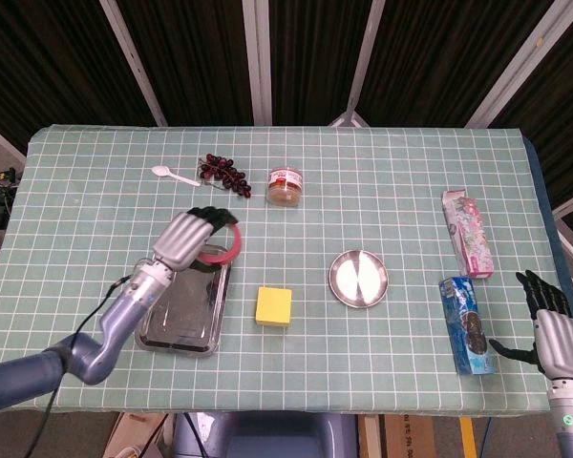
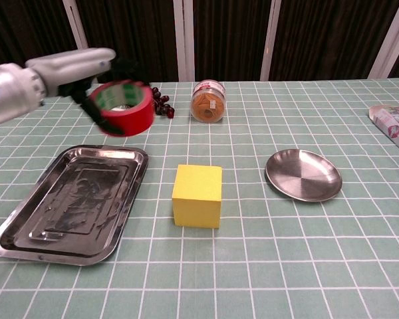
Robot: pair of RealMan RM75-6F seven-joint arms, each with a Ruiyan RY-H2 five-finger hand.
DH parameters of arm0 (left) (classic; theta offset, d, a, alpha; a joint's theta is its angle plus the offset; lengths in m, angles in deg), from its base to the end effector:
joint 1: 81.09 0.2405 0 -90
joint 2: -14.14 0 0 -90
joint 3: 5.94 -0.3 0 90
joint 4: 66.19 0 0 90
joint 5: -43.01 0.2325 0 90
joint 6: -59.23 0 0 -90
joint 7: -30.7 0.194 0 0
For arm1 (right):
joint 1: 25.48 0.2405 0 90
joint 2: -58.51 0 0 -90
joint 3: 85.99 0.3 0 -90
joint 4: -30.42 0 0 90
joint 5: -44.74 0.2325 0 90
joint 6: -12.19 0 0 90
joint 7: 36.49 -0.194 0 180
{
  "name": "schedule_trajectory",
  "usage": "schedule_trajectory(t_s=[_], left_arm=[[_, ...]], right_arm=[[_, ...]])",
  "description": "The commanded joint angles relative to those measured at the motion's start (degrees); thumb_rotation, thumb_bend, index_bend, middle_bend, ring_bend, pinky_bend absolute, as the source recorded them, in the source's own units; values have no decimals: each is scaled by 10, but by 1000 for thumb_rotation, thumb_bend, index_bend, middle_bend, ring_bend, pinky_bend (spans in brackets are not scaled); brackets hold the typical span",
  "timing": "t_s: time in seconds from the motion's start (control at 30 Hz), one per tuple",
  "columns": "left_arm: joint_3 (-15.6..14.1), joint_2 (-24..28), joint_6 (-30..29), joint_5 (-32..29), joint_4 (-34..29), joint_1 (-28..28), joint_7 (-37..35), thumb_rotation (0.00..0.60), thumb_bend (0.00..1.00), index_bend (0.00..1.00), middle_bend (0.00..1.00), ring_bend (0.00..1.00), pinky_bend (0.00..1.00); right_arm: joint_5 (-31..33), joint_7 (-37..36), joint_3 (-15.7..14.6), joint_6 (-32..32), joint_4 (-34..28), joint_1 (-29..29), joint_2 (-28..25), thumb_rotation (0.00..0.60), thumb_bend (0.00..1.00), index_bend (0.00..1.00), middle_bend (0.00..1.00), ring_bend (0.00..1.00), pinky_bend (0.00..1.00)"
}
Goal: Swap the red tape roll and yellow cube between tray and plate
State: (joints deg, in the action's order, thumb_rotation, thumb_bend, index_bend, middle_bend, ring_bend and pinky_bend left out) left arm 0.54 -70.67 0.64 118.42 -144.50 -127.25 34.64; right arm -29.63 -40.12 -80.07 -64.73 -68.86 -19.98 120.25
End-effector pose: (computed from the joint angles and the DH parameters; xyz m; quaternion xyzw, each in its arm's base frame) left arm -0.1597 0.4480 -0.0194 -0.7532 -0.3208 -0.4233 0.3881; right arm -0.3708 -0.2467 0.1556 0.5224 -0.4982 0.3784 0.5794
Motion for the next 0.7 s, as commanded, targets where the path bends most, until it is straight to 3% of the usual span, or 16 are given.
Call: schedule_trajectory(t_s=[0.03,0.17,0.33,0.43,0.53,0.63,0.7], left_arm=[[-51,41,7,6,-30,41,7,600,545,358,323,282,468],[-74,40,8,14,-14,61,7,600,543,353,312,268,453],[-78,11,-6,39,30,75,-34,600,538,352,302,251,437],[-81,-8,-23,65,60,81,-62,600,519,349,251,173,338],[-92,-3,-5,79,68,78,-78,600,390,309,66,8,63],[-95,13,21,73,52,74,-72,600,201,278,0,0,0],[-87,16,12,73,38,77,-90,600,143,271,0,0,0]], right_arm=[[0,5,0,-2,-2,-1,1,600,0,65,0,0,0],[-2,7,-2,-1,-2,0,3,600,0,65,0,0,0],[-1,7,-1,1,-1,0,4,600,0,65,0,0,0],[-1,5,-1,-1,-1,0,4,600,0,65,0,0,0],[-2,3,-1,1,-1,0,4,600,0,65,0,0,0],[-9,4,-5,6,2,2,0,600,0,64,0,0,0],[-13,14,-8,4,6,2,-2,600,0,64,0,0,0]])
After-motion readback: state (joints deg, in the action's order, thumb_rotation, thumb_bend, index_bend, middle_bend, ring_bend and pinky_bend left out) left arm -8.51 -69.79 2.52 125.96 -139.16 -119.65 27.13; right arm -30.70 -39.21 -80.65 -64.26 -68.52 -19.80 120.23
